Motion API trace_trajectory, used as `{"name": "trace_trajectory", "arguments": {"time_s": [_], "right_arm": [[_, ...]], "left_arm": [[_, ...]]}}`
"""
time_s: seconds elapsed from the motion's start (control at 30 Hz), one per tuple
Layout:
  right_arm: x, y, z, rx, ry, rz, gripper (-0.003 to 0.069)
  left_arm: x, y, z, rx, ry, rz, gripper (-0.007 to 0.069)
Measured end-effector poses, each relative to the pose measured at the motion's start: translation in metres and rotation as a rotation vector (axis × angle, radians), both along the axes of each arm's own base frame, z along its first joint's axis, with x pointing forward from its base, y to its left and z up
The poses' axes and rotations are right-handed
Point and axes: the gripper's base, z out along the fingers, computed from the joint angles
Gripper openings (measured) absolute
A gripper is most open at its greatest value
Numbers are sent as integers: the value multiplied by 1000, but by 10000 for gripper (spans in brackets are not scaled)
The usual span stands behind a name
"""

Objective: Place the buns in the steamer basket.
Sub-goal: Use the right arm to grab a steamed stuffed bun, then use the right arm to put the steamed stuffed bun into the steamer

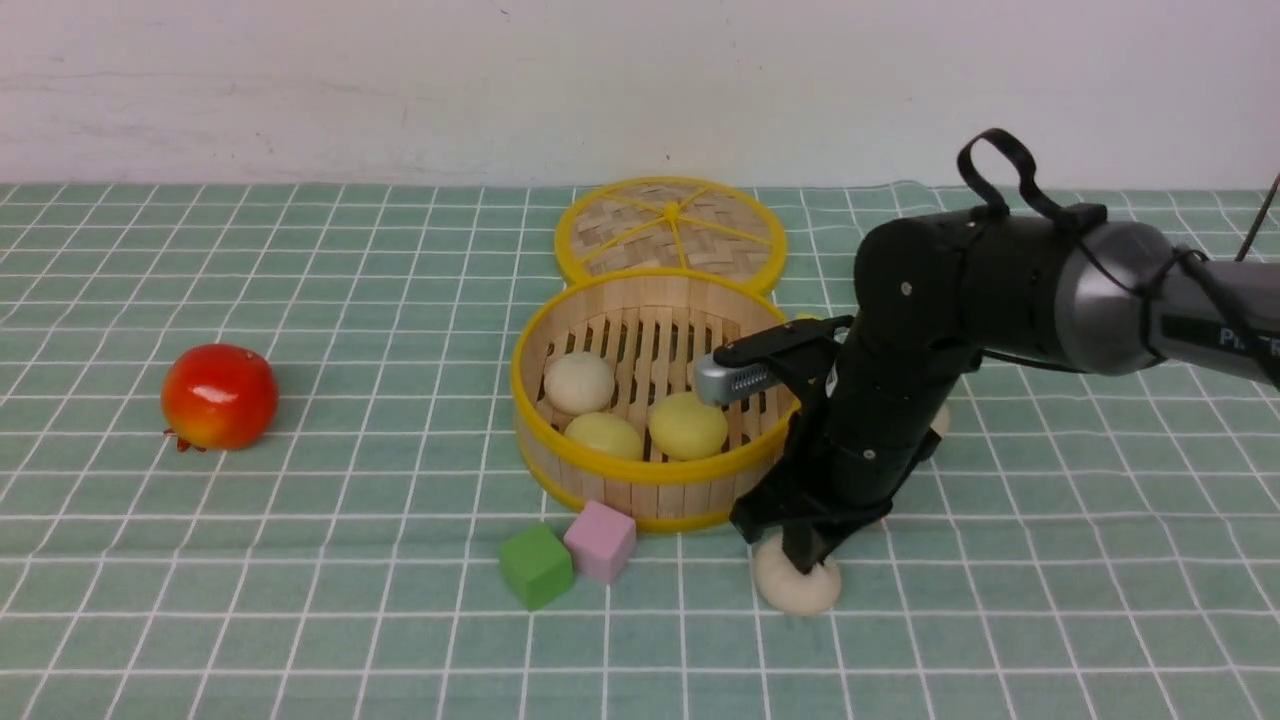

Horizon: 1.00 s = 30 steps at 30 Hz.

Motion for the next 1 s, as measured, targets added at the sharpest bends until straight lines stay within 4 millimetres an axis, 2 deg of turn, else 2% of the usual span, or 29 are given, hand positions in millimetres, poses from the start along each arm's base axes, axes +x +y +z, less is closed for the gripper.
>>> {"name": "trace_trajectory", "arguments": {"time_s": [0.33, 0.53, 0.67, 0.9, 1.0], "right_arm": [[-1, 0, 4, 12, 0, -1, -4], [-1, 1, 31, 36, -35, 7, -4], [5, 3, 62, 63, -81, 16, -4], [27, -11, 108, 123, -217, -30, -4], [37, -17, 120, 149, -294, -48, -4]], "left_arm": [[0, 0, 0, 0, 0, 0, 175], [0, 0, 0, 0, 0, 0, 179], [0, 0, 0, 0, 0, 0, 185], [0, 0, 0, 0, 0, 0, 193], [0, 0, 0, 0, 0, 0, 197]]}}
